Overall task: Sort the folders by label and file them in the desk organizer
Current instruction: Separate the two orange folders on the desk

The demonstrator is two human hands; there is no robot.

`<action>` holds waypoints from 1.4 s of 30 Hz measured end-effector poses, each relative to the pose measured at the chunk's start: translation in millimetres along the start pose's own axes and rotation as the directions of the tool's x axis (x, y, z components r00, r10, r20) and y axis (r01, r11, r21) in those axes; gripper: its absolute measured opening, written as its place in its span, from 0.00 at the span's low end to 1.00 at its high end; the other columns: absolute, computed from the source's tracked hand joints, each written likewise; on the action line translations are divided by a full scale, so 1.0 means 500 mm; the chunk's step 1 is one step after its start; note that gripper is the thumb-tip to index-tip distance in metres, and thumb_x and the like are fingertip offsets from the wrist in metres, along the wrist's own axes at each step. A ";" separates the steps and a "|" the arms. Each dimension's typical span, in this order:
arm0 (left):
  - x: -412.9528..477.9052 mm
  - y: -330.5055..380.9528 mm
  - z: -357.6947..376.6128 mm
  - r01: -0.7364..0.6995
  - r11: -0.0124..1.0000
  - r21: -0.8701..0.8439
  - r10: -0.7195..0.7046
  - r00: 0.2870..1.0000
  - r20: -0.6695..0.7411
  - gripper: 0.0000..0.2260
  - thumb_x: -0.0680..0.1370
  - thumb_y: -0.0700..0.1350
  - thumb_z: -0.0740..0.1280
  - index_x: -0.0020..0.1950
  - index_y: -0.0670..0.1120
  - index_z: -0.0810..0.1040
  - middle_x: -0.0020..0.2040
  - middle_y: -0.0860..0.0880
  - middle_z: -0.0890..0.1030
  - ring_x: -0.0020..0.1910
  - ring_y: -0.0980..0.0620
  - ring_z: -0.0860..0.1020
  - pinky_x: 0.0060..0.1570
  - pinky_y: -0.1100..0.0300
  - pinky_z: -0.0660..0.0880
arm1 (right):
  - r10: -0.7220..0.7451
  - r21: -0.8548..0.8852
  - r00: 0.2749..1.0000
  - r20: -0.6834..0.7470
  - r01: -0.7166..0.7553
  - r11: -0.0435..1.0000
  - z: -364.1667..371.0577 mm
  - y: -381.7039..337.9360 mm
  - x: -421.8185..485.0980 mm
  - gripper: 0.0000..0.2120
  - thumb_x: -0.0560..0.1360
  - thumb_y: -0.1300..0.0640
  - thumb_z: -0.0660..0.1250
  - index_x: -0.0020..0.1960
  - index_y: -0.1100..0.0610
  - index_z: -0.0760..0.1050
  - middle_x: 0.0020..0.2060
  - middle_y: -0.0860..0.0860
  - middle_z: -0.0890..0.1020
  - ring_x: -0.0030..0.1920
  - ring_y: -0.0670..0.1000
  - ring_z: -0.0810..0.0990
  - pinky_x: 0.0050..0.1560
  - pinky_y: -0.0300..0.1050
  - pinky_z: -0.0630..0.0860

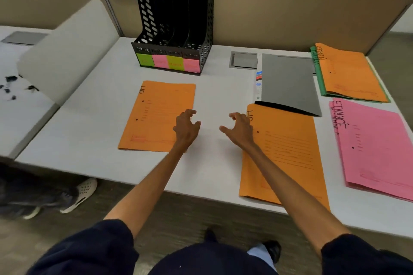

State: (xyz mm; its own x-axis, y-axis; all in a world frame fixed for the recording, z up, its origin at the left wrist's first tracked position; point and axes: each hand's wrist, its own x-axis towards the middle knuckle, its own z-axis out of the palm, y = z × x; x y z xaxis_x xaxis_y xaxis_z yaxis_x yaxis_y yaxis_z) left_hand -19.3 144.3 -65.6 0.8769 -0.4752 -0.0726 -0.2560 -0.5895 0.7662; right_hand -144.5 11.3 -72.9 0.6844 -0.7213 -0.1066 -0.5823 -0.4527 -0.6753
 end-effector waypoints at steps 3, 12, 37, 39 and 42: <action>0.010 -0.035 -0.053 0.037 0.999 0.017 -0.036 0.998 -0.054 0.18 0.76 0.43 0.68 0.66 0.47 0.74 0.63 0.47 0.76 0.66 0.46 0.70 0.63 0.44 0.65 | -0.035 0.008 0.997 0.070 0.034 0.999 0.039 -0.045 0.003 0.29 0.72 0.46 0.72 0.68 0.56 0.69 0.65 0.54 0.71 0.68 0.55 0.68 0.65 0.54 0.67; 0.034 -0.141 -0.190 0.200 0.979 0.028 -0.193 0.966 -0.173 0.20 0.74 0.46 0.71 0.66 0.47 0.74 0.65 0.44 0.75 0.68 0.44 0.69 0.65 0.41 0.65 | -0.047 0.019 0.966 0.255 0.043 0.999 0.117 -0.138 0.025 0.35 0.72 0.46 0.74 0.71 0.58 0.64 0.68 0.58 0.68 0.69 0.57 0.68 0.65 0.51 0.69; 0.032 -0.247 -0.279 0.519 0.854 0.018 -0.514 0.850 -0.115 0.29 0.72 0.57 0.73 0.64 0.40 0.72 0.62 0.40 0.77 0.60 0.39 0.76 0.62 0.43 0.73 | 0.267 0.463 0.868 0.419 -0.457 0.759 0.196 -0.188 0.065 0.33 0.72 0.61 0.73 0.73 0.62 0.63 0.68 0.57 0.71 0.65 0.58 0.73 0.61 0.56 0.76; 0.022 -0.241 -0.272 0.496 0.868 -0.020 -0.495 0.861 -0.120 0.26 0.73 0.58 0.72 0.60 0.39 0.75 0.58 0.41 0.79 0.55 0.40 0.79 0.57 0.45 0.77 | 0.259 0.505 0.860 0.439 -0.475 0.721 0.194 -0.181 0.063 0.23 0.72 0.62 0.72 0.65 0.64 0.73 0.64 0.60 0.77 0.59 0.59 0.78 0.54 0.54 0.76; 0.010 -0.220 -0.259 0.502 0.864 -0.044 -0.501 0.846 -0.185 0.27 0.74 0.62 0.68 0.59 0.40 0.75 0.56 0.42 0.80 0.54 0.40 0.80 0.56 0.45 0.77 | 0.225 0.578 0.884 0.410 -0.442 0.686 0.192 -0.175 0.051 0.20 0.72 0.60 0.72 0.63 0.62 0.75 0.59 0.59 0.80 0.53 0.58 0.80 0.50 0.50 0.78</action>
State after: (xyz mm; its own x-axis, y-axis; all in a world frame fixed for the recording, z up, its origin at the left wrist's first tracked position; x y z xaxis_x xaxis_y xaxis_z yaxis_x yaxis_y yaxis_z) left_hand 65.7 291.5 -67.8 0.9450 0.0144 -0.3268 0.2369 -0.7191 0.6533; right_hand -34.1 82.8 -86.7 0.6539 -0.5246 -0.5451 -0.4486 0.3113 -0.8378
